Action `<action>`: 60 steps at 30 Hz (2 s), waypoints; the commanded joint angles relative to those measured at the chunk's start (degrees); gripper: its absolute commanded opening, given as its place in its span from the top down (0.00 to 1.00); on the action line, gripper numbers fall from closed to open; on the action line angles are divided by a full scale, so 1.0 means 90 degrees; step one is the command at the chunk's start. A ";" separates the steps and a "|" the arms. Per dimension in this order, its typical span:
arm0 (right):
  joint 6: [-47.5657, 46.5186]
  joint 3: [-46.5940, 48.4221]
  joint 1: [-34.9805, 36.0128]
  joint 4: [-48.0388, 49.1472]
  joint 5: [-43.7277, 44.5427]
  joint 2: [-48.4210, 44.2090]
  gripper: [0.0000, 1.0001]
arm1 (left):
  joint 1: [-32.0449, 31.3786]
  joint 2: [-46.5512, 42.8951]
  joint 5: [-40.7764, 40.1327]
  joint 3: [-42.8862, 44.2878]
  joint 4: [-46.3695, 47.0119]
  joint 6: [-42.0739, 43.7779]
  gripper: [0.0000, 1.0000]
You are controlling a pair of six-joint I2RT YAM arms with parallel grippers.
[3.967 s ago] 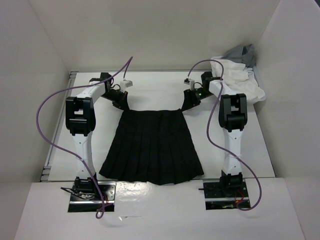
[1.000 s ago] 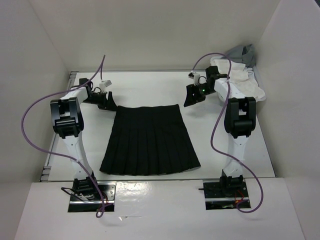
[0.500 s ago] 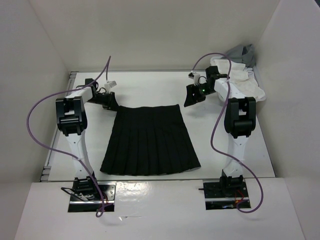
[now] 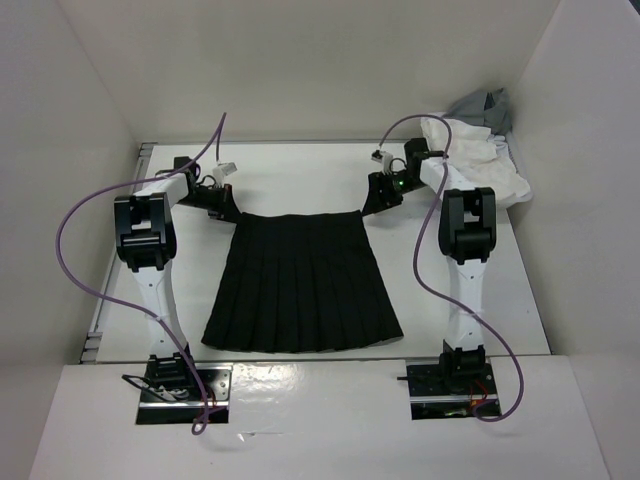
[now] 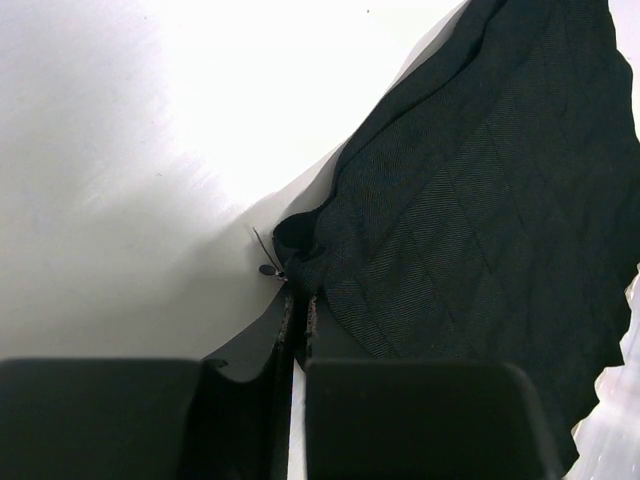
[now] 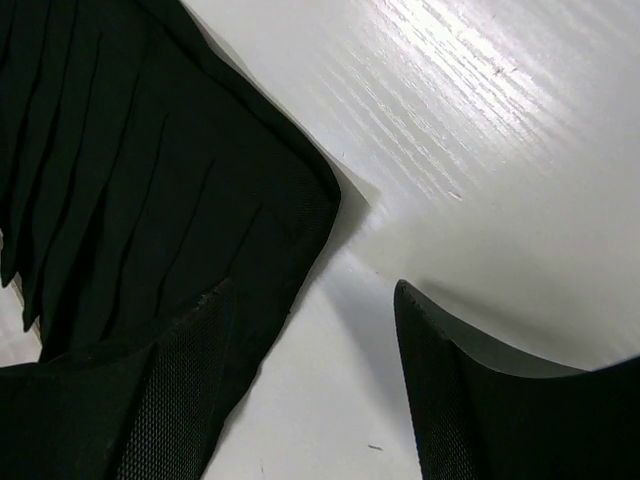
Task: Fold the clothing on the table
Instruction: Fold the skirt
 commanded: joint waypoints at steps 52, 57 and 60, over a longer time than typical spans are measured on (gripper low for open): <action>0.0247 0.5263 0.0404 -0.1278 0.1663 0.1646 1.00 | -0.0317 0.1099 -0.0220 0.4955 -0.1513 0.0135 1.00; 0.0306 0.5263 0.0404 -0.1278 0.1887 0.1041 1.00 | -0.0317 0.0516 -0.0561 0.4646 -0.1397 0.0135 1.00; 0.0306 0.5194 0.0404 -0.1278 0.1965 0.0767 1.00 | -0.0317 -0.0169 -0.0707 0.3914 -0.0782 0.0135 1.00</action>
